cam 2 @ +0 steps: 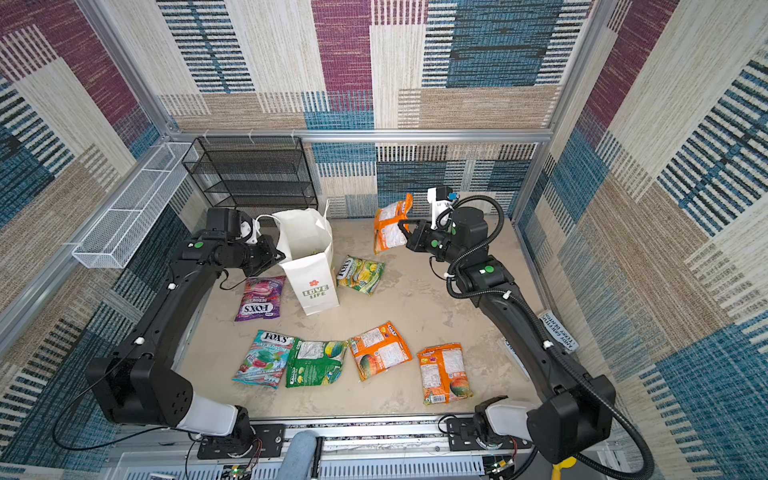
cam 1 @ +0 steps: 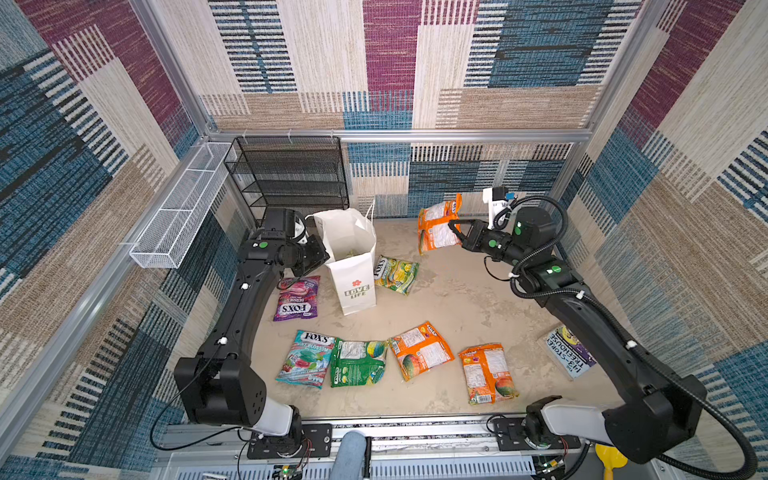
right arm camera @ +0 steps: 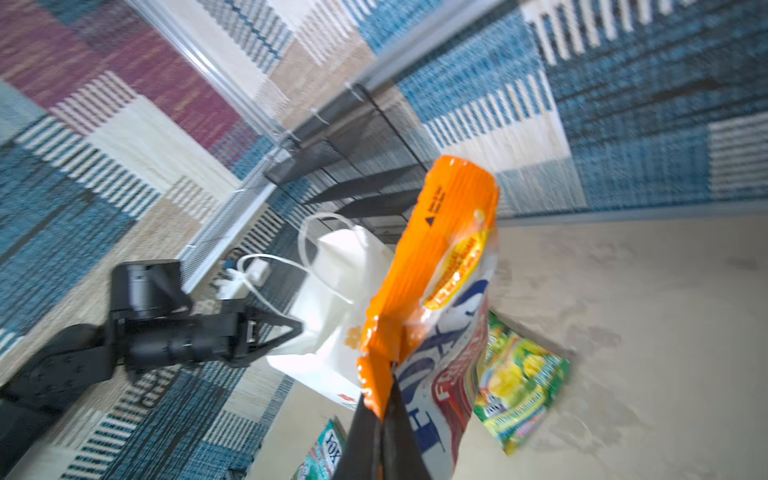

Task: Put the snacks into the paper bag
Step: 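Lift the orange packet with the right gripper and carry it over the bag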

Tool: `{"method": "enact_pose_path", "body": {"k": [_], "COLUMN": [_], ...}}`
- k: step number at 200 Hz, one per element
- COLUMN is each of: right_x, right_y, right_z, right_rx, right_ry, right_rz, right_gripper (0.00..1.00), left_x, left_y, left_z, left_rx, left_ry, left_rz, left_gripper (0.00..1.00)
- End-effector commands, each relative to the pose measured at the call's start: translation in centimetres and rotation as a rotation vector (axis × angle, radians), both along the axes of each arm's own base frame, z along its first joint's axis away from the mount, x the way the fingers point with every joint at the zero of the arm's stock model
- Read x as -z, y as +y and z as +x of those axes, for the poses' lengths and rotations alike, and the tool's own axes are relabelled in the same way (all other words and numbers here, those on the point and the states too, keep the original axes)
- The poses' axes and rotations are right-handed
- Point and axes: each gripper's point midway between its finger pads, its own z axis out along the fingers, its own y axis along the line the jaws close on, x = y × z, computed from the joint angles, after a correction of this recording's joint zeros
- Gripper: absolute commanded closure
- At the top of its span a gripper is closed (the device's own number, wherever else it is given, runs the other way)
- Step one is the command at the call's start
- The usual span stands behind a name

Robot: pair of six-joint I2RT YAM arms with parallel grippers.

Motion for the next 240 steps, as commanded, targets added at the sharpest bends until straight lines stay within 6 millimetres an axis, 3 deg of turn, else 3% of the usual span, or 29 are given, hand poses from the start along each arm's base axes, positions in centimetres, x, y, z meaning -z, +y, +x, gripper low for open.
{"method": "enact_pose_path", "body": {"k": [1, 46, 71, 100, 125, 184, 240], "right_x": [-3.9, -10.7, -11.5, -10.0, -6.9, -1.7, 3.1], "right_y": [1.2, 7.8, 11.3, 15.6, 18.2, 20.6, 22.1], "right_z": [-1.2, -3.9, -3.3, -1.2, 1.6, 5.0, 5.8], "right_rx": [0.001, -0.14, -0.183, -0.23, -0.225, -0.189, -0.181], "right_ry": [-0.092, -0.239, -0.257, -0.227, -0.151, -0.063, 0.009], "right_rz": [0.01, 0.033, 0.015, -0.04, -0.118, -0.209, -0.303], "right_gripper": [1.0, 1.0, 1.0, 1.0, 1.0, 1.0, 1.0], "left_x": [-0.3, -0.6, -0.6, -0.7, -0.8, -0.9, -0.8], "left_y": [-0.3, -0.1, -0.1, -0.1, 0.1, 0.2, 0.4], "left_z": [0.0, 0.0, 0.0, -0.1, -0.1, -0.2, -0.1], "left_rx": [0.012, 0.009, 0.009, 0.008, 0.002, -0.001, -0.008], "left_ry": [-0.006, -0.016, -0.017, -0.02, -0.025, -0.025, -0.02], "left_rz": [-0.014, -0.006, -0.005, -0.003, 0.006, -0.002, -0.008], "left_gripper": [1.0, 1.0, 1.0, 1.0, 1.0, 1.0, 1.0]}}
